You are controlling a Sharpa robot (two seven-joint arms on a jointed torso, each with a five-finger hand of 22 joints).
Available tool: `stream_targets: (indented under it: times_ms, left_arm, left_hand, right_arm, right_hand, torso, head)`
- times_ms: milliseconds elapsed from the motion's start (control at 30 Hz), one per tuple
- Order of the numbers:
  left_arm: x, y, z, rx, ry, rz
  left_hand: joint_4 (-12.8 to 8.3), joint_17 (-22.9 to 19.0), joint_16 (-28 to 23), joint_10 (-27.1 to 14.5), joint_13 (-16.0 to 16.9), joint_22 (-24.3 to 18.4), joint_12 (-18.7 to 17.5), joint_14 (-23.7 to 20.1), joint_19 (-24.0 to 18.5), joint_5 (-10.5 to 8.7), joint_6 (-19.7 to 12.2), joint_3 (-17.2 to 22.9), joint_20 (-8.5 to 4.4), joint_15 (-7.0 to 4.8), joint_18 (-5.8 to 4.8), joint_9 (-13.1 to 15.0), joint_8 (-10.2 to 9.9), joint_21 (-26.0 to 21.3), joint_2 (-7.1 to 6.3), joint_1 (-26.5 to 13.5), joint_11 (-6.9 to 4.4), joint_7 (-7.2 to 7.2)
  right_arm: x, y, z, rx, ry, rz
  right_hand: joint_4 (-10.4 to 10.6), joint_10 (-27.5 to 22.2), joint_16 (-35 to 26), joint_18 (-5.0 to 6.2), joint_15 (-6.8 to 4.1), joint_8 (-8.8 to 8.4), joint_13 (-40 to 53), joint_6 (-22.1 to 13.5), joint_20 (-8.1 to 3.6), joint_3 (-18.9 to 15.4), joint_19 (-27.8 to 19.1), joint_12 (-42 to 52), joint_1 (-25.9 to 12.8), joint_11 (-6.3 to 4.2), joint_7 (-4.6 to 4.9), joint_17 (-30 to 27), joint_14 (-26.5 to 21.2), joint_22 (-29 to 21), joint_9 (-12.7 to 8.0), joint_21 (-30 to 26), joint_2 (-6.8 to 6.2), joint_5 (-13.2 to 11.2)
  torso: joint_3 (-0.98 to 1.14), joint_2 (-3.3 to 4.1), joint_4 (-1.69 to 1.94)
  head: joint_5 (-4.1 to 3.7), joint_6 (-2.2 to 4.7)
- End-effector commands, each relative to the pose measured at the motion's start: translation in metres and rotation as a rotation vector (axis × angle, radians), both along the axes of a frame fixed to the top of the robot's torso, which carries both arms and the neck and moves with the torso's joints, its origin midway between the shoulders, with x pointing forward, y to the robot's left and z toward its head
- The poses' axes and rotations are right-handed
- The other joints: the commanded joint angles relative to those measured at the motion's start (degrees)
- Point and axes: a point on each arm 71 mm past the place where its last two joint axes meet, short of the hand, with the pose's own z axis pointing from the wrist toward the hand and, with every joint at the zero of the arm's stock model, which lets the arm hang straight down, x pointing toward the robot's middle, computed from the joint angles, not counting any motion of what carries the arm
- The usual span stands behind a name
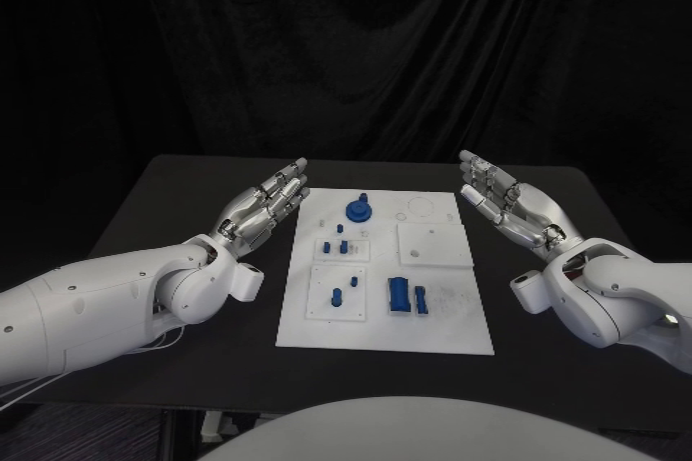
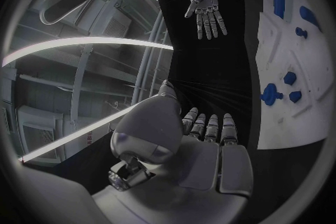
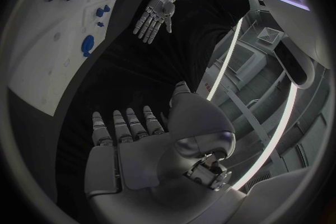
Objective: Assemble the parts on the task board
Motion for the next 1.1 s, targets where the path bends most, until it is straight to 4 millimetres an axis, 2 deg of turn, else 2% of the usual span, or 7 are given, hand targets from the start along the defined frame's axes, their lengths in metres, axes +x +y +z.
stream_targets:
  times_ms: [33,167,200,400,500,667,1100]
  left_arm:
    - [0.0,0.002,0.01,-0.082,-0.158,0.034]
    - [0.0,0.001,0.007,-0.082,-0.159,0.036]
    - [0.001,0.0,-0.005,0.013,0.001,0.01]
    - [0.003,-0.002,-0.003,0.02,-0.002,0.037]
    - [0.005,-0.006,0.001,0.032,-0.007,0.08]
    - [0.011,-0.013,0.009,0.057,-0.012,0.182]
    - [0.021,-0.03,0.036,0.118,0.021,0.494]
  left_hand:
    - [0.01,-0.05,-0.2,-0.05,-0.18,-0.17,-0.33,0.08,-0.16,-0.67,-0.45,-0.38,0.26,0.21,0.19,-0.06,-0.33,-0.35,-0.02,-0.54,-0.83,-1.28]
    - [0.01,-0.05,-0.2,-0.05,-0.18,-0.33,-0.33,0.08,-0.2,-1.31,0.05,-0.47,-0.77,-0.92,0.39,0.0,-0.27,-0.4,-0.14,-0.72,-2.33,-3.93]
    - [-5.0,-0.05,-0.2,-0.05,-0.18,-0.33,-0.33,0.08,-0.2,-4.53,-2.18,5.83,-1.47,1.74,-2.12,-1.15,-1.38,-0.4,-4.76,-22.17,-0.05,-1.43]
    - [-6.99,-0.05,-0.2,-0.05,-0.18,-0.33,-0.33,0.08,-0.2,-5.93,-2.96,7.81,-1.47,1.74,-2.11,-1.15,-1.38,-0.4,-6.53,-31.01,0.7,-0.76]
    - [-8.35,-0.05,-0.2,-0.05,-0.18,-0.33,-0.33,0.08,-0.2,-6.76,-7.41,9.24,-1.47,1.74,-2.77,-1.15,-1.38,-0.4,-7.68,-36.54,5.11,3.69]
    - [-10.03,-0.05,-0.2,-0.05,-0.18,-0.33,-0.33,0.08,-0.2,-7.85,-7.41,11.09,-1.47,1.74,-7.05,-1.15,-1.38,-0.4,-9.17,-43.52,5.11,3.69]
    - [-16.67,-0.05,-0.2,-0.05,-0.18,-0.33,-0.33,0.08,-0.2,-12.4,-7.41,14.44,-1.47,1.74,-7.05,-1.15,-1.38,-0.4,-15.44,-55.73,5.11,3.69]
  right_arm:
    - [-0.003,0.001,-0.001,0.126,-0.046,0.034]
    - [-0.006,0.0,-0.009,0.146,-0.038,0.037]
    - [-0.004,0.0,-0.011,0.067,-0.008,0.013]
    - [0.004,0.006,-0.009,0.088,-0.005,-0.019]
    - [0.016,0.015,-0.006,0.123,0.003,-0.07]
    - [0.042,0.037,-0.001,0.214,0.04,-0.19]
    - [0.072,0.073,0.006,0.359,0.141,-0.361]
  right_hand:
    - [-0.04,-1.06,-0.77,1.53,-1.03,-1.55,-3.69,-0.58,-0.57,-2.13,-1.13,-2.74,0.81,-2.14,-1.61,-0.56,-2.57,-1.78,-2.0,-0.35,0.72,-0.74]
    - [-0.14,-1.35,-1.57,2.77,-2.16,-2.19,-5.61,-0.43,-1.64,-3.23,-1.74,-4.64,1.97,-2.61,-2.01,-1.11,-3.75,-3.13,-2.95,-0.54,0.18,-1.17]
    - [-5.15,-1.32,-1.57,0.0,-5.18,-3.18,-6.83,-5.63,-5.74,2.62,-2.29,-6.76,-16.29,-0.21,1.37,-1.11,-3.75,-4.57,-5.09,-0.8,-3.08,-3.22]
    - [-16.73,-1.32,-1.57,-4.42,-5.18,-3.18,-6.83,-5.63,-15.99,10.65,-2.29,-6.76,-42.39,-0.21,8.52,-1.11,-3.75,-4.57,-5.09,-0.8,-10.73,-8.13]
    - [-16.73,-1.32,-1.57,-4.42,-5.18,-3.18,-6.83,-5.63,-15.99,15.56,-2.29,-6.76,-49.7,-0.21,8.52,-1.11,-3.75,-4.57,-5.09,-0.8,-10.73,-8.13]
    - [-16.73,-1.32,-1.57,-4.42,-5.18,-3.18,-6.83,-5.63,-15.99,15.56,-2.29,-6.76,-57.93,-0.21,8.52,-1.11,-3.75,-4.57,-5.09,-0.8,-10.73,-8.13]
    - [-16.73,-1.32,-1.57,-4.42,-5.18,-3.18,-6.83,-5.63,-15.99,15.56,-2.29,-6.76,-57.93,-0.21,8.52,-1.11,-3.75,-4.57,-5.09,-0.8,-10.73,-8.13]
  torso:
    - [0.27,-1.61,0.53]
    - [0.5,-2.12,0.39]
    - [0.25,-1.35,0.4]
    - [0.35,-1.36,0.15]
    - [0.51,-1.38,-0.24]
    - [0.88,-1.43,-1.17]
    - [1.72,-1.55,-3.25]
  head:
    - [-0.79,-0.01]
    - [-0.92,-0.01]
    - [-0.83,0.01]
    - [-0.78,1.04]
    - [-0.71,2.64]
    - [-0.53,6.45]
    - [-0.13,15.03]
